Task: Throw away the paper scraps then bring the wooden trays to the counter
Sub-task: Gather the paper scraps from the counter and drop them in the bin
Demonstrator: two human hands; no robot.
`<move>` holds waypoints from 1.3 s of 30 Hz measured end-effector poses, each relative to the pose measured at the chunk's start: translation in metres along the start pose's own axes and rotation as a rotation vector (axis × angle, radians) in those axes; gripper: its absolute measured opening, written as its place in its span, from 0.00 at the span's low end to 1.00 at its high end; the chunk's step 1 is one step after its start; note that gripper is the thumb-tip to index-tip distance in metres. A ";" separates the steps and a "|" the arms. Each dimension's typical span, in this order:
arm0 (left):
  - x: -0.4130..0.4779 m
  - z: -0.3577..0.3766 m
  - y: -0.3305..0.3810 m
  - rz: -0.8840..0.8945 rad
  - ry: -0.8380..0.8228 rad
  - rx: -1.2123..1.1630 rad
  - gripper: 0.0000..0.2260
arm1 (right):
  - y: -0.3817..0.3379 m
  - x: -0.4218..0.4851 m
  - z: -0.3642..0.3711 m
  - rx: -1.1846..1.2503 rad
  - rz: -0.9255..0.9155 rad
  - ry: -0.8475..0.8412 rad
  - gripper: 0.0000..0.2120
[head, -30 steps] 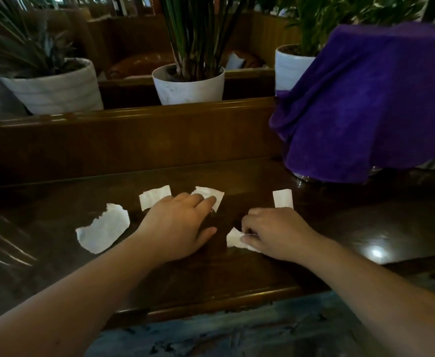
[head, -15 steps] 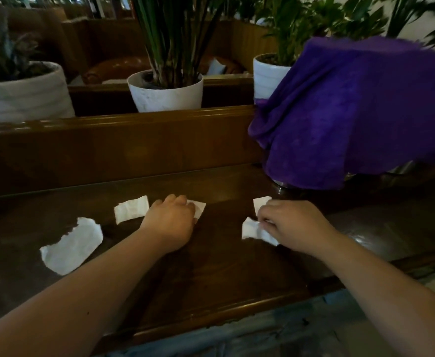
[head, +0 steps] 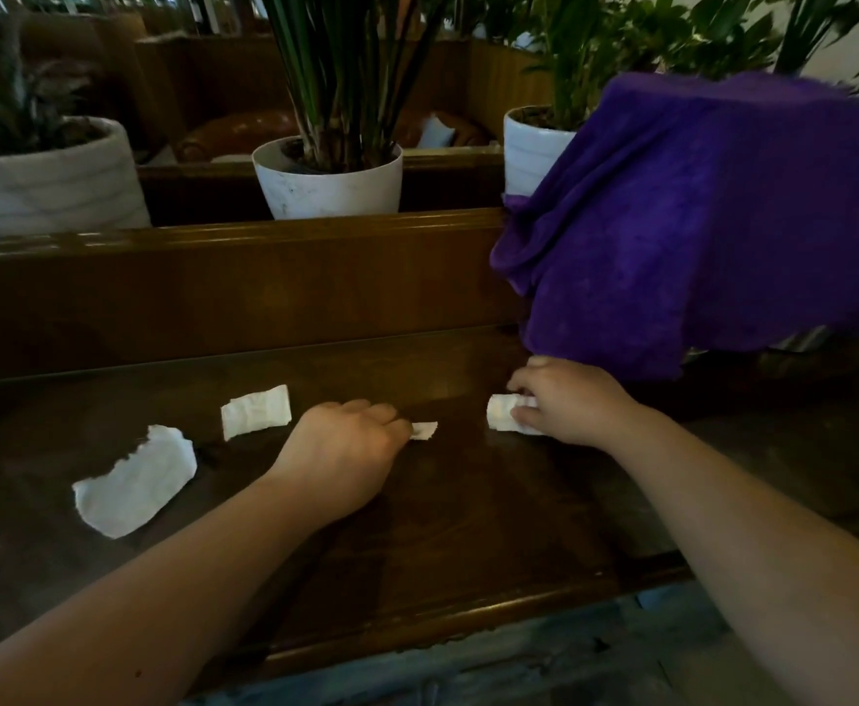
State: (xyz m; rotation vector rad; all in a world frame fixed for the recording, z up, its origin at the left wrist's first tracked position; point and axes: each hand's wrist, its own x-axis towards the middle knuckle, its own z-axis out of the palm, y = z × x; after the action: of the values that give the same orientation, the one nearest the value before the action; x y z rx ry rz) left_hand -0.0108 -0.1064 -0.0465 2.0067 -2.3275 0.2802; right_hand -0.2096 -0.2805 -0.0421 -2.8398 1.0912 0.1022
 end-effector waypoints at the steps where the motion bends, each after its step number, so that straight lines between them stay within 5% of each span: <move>1: -0.002 -0.001 -0.001 0.009 0.000 -0.001 0.11 | 0.000 0.003 -0.001 0.004 0.012 -0.026 0.17; 8: -0.020 -0.007 -0.007 0.004 -0.030 0.055 0.15 | -0.012 0.010 -0.003 -0.005 -0.056 -0.017 0.04; 25: -0.130 -0.043 -0.088 -0.453 -0.105 0.297 0.11 | -0.148 0.062 -0.028 0.150 -0.400 0.061 0.06; 39: -0.158 -0.014 -0.101 -0.710 -0.307 0.014 0.24 | -0.210 0.087 -0.031 0.160 -0.504 0.006 0.06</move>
State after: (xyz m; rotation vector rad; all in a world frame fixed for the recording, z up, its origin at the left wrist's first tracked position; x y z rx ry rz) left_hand 0.1115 0.0364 -0.0477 2.8652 -1.5578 -0.0590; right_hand -0.0034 -0.1873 -0.0058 -2.8646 0.3378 -0.0317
